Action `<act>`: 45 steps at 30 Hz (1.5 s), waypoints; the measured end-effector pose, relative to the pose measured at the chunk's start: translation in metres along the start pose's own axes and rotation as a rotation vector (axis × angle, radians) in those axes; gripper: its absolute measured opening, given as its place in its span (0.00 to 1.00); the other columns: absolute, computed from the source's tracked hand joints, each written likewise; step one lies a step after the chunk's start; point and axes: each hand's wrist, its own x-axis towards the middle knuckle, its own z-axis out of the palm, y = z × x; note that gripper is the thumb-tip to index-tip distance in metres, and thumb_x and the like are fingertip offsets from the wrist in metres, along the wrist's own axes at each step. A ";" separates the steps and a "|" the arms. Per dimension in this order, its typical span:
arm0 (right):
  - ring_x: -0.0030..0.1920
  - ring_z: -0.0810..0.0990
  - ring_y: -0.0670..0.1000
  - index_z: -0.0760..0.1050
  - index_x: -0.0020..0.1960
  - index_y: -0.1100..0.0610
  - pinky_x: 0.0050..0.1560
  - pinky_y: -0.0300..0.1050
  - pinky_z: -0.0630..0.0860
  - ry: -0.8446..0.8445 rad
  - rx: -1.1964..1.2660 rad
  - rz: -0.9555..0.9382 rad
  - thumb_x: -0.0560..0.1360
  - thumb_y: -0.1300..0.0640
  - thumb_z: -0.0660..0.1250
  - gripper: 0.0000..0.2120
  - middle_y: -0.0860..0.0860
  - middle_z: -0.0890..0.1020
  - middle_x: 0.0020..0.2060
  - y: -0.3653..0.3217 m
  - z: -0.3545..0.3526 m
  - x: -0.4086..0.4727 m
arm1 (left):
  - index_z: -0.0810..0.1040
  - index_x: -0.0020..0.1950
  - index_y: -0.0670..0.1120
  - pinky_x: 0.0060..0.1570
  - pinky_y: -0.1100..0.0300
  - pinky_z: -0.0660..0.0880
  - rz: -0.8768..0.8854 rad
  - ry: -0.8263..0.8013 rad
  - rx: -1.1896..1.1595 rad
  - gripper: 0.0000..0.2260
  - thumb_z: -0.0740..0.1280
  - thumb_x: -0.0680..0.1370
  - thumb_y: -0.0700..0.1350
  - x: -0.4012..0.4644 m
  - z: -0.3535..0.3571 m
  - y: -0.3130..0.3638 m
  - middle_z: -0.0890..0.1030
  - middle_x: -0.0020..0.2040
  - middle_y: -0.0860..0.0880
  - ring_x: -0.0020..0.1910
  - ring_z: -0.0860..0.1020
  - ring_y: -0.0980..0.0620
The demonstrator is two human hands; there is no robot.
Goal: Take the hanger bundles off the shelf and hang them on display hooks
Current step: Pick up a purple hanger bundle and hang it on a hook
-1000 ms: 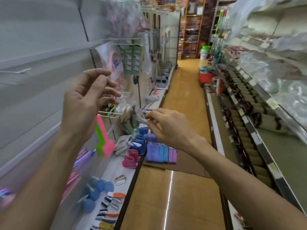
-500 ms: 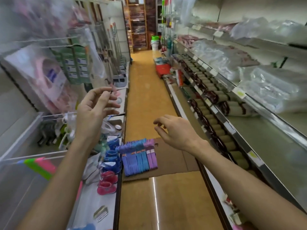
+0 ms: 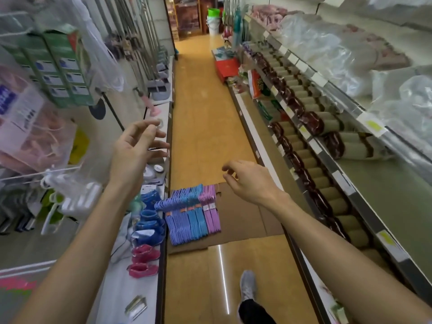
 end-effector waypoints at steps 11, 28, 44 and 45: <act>0.49 0.80 0.46 0.76 0.64 0.52 0.51 0.48 0.80 -0.126 0.007 0.013 0.82 0.48 0.60 0.14 0.47 0.83 0.54 0.094 0.088 0.157 | 0.78 0.59 0.43 0.45 0.55 0.81 -0.130 0.023 0.140 0.09 0.62 0.83 0.43 0.150 0.039 -0.115 0.82 0.45 0.48 0.45 0.82 0.45; 0.49 0.78 0.43 0.72 0.64 0.48 0.47 0.39 0.71 -0.266 0.028 0.163 0.82 0.47 0.60 0.12 0.43 0.80 0.53 0.241 0.460 0.234 | 0.79 0.54 0.52 0.45 0.58 0.79 -0.244 -0.076 0.311 0.07 0.63 0.83 0.44 0.204 0.036 -0.556 0.83 0.47 0.51 0.45 0.82 0.53; 0.48 0.80 0.53 0.72 0.60 0.52 0.50 0.55 0.81 -0.266 0.162 0.248 0.79 0.50 0.65 0.12 0.50 0.80 0.50 0.379 0.790 0.281 | 0.80 0.52 0.52 0.44 0.56 0.78 -0.208 0.096 0.354 0.07 0.64 0.81 0.42 0.188 0.069 -0.922 0.82 0.48 0.52 0.42 0.81 0.56; 0.48 0.81 0.54 0.72 0.60 0.52 0.50 0.57 0.81 -0.278 0.162 0.250 0.79 0.49 0.65 0.12 0.51 0.80 0.50 0.384 0.799 0.281 | 0.80 0.53 0.52 0.43 0.55 0.78 -0.182 0.060 0.428 0.07 0.64 0.81 0.43 0.188 0.070 -0.931 0.81 0.47 0.53 0.43 0.80 0.56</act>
